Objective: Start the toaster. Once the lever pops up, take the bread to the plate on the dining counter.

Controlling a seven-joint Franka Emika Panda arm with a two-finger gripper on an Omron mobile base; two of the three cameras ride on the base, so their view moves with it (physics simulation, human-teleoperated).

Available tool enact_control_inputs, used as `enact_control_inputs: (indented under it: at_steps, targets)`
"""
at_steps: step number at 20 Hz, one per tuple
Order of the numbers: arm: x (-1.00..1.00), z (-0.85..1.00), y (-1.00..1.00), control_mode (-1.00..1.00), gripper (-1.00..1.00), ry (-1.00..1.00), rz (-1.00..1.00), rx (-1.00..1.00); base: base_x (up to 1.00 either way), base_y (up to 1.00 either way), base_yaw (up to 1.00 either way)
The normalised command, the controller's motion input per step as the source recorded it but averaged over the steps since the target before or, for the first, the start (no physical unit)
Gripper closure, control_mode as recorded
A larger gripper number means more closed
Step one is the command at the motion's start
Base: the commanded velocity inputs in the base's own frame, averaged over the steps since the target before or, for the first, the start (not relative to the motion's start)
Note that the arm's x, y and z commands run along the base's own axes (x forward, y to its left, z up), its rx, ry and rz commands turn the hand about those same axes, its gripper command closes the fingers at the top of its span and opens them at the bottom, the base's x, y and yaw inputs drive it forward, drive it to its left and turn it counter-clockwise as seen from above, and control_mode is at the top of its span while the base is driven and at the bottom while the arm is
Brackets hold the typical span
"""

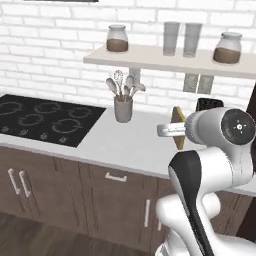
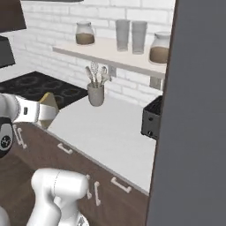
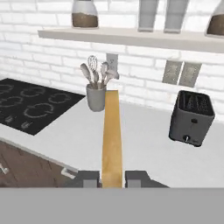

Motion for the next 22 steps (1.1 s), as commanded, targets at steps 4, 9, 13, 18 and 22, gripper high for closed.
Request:
enact_control_inputs:
  at_steps: [4,9,13,18,22]
  targets:
    - [0.00,0.00,0.00,1.00,1.00,0.00,0.00,0.00,-0.11,0.00,1.00]
    - [0.00,0.00,0.00,1.00,1.00,0.00,0.00,0.00,-0.09,0.00,1.00]
    - [0.00,0.00,0.00,1.00,1.00,0.00,0.00,0.00,-0.08,0.00,1.00]
    - [0.00,0.00,0.00,1.00,1.00,0.00,0.00,0.00,-0.06,0.00,1.00]
    - [0.00,0.00,0.00,1.00,1.00,0.00,0.00,0.00,-0.06,0.00,1.00]
